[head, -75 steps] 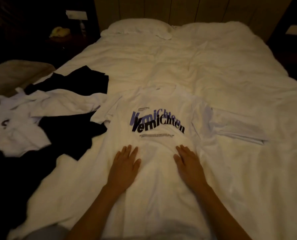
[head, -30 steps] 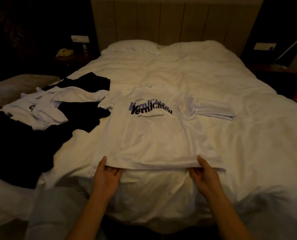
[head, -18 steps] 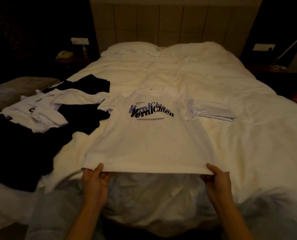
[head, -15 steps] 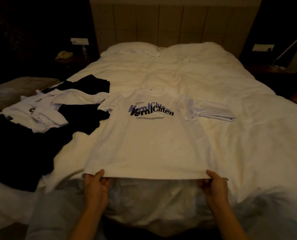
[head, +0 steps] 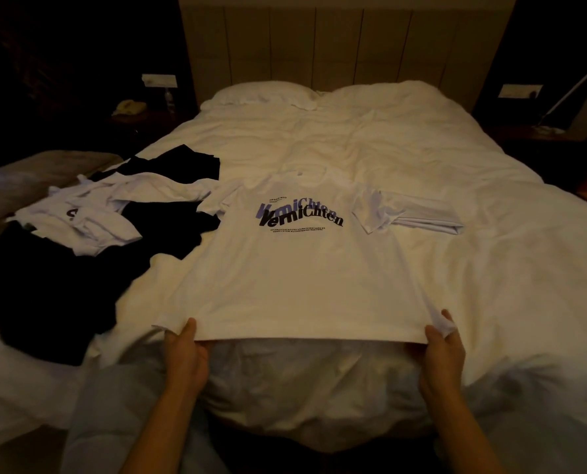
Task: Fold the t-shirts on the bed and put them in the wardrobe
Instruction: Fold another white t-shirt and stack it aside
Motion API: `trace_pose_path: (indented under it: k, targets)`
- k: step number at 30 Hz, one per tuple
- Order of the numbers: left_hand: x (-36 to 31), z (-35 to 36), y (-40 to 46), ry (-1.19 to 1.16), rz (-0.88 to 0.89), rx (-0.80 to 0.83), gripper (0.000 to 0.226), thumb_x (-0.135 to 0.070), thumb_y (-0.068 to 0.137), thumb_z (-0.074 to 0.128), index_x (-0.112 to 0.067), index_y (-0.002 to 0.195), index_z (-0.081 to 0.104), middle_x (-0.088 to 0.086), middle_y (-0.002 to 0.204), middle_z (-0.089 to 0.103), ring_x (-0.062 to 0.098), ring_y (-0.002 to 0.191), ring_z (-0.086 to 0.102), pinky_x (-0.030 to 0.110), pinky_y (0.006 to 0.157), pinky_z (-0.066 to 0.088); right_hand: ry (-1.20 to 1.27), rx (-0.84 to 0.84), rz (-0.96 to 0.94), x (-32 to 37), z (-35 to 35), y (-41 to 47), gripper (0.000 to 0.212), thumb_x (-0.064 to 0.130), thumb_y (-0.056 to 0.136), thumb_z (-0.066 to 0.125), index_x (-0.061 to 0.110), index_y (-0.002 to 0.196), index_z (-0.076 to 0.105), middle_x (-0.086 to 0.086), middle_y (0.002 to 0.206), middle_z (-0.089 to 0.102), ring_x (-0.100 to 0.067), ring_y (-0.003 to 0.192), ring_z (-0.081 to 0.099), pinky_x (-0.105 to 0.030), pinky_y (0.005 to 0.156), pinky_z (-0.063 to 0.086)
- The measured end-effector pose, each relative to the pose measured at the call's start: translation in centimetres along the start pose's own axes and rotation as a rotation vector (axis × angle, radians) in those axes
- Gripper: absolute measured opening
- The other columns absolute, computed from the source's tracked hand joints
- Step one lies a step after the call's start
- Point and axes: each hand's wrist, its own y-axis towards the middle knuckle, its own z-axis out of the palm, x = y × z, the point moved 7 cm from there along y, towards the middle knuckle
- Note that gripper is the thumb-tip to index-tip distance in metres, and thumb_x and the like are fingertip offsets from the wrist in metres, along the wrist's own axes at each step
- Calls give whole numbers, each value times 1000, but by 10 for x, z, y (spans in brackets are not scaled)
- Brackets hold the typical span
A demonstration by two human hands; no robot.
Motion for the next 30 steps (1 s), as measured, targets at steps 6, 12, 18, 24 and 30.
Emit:
trace_pose_path:
  k: [6, 12, 18, 24, 30]
  targets:
    - [24, -6, -14, 17, -195, -5, 35, -20, 98, 56, -13, 132, 53, 8, 114, 64, 22, 95, 63, 29, 57, 60, 6, -59, 90, -26, 0, -22, 35, 11, 95, 59, 7, 130, 56, -11, 116, 62, -28, 94, 63, -23, 53, 58]
    - [44, 7, -28, 89, -287, 99, 12, -13, 96, 58, -16, 107, 63, 4, 91, 75, 18, 81, 71, 29, 57, 60, -41, 107, 199, -45, 24, -38, 22, 12, 91, 66, 6, 112, 60, -14, 92, 67, -23, 69, 65, -26, 50, 57]
    - [33, 3, -35, 360, -121, 102, 8, -4, 98, 54, -4, 102, 61, 10, 90, 69, 19, 68, 70, 25, 54, 59, -134, 82, 224, -55, 17, -38, 17, 7, 94, 61, -9, 101, 61, -18, 77, 64, -13, 46, 64, -23, 43, 53]
    - [27, 15, -45, 1026, 37, 268, 40, -30, 98, 60, -5, 67, 68, 14, 65, 71, 21, 51, 66, 43, 64, 60, -546, 285, -21, -40, 36, -61, 31, 21, 97, 59, 5, 73, 70, -8, 64, 70, -28, 62, 68, -36, 60, 58]
    - [1, 102, -90, 1207, 704, 574, 39, -50, 86, 52, -19, 90, 75, -7, 88, 74, 5, 84, 68, 27, 78, 55, -913, 337, -585, 23, 79, -65, 13, 28, 95, 61, 22, 93, 72, 12, 84, 67, -4, 77, 62, -13, 70, 43]
